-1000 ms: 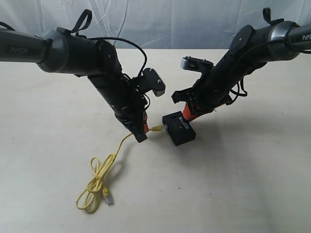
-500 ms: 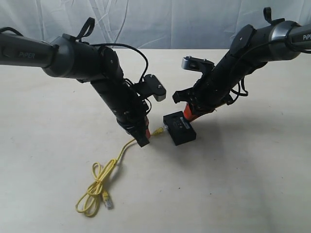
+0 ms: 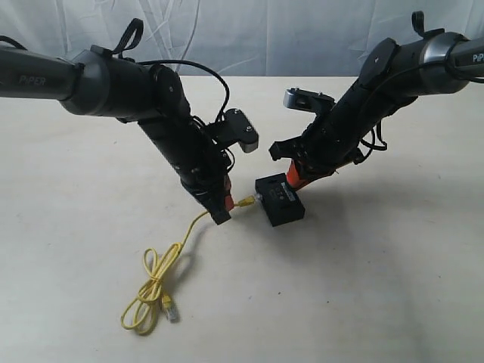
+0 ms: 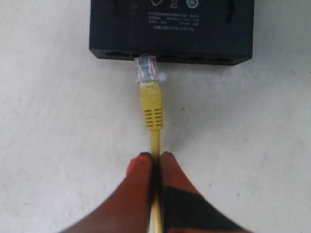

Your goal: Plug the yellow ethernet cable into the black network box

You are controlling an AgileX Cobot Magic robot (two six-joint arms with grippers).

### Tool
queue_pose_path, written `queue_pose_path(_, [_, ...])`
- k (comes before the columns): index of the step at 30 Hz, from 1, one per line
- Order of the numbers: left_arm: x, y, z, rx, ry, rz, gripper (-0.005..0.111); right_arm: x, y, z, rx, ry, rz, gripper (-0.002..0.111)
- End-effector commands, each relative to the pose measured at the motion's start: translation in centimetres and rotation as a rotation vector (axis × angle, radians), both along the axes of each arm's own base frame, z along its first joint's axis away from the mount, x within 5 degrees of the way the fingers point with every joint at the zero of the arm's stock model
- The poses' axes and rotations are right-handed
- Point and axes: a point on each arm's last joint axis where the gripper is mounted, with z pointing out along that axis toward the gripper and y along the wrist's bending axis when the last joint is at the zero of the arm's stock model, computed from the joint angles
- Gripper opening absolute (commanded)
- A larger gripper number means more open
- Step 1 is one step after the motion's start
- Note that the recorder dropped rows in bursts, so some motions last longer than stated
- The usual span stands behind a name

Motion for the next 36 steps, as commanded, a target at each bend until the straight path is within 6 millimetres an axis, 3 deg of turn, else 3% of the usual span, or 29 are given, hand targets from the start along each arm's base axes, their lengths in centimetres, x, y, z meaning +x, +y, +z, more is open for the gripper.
queue_pose_path(1, [0.1, -0.4, 0.8, -0.031, -0.031, 0.016, 0.0, -0.5, 0.5, -0.3, 0.025, 0.049, 0.011, 0.006])
queue_pose_path(24, [0.1, -0.1, 1.8, -0.016, -0.068, -0.018, 0.0, -0.5, 0.4, -0.3, 0.017, 0.045, 0.019, 0.006])
queue_pose_path(36, [0.1, -0.1, 0.4, 0.012, -0.048, -0.026, 0.0, -0.5, 0.4, -0.3, 0.017, 0.044, 0.018, 0.006])
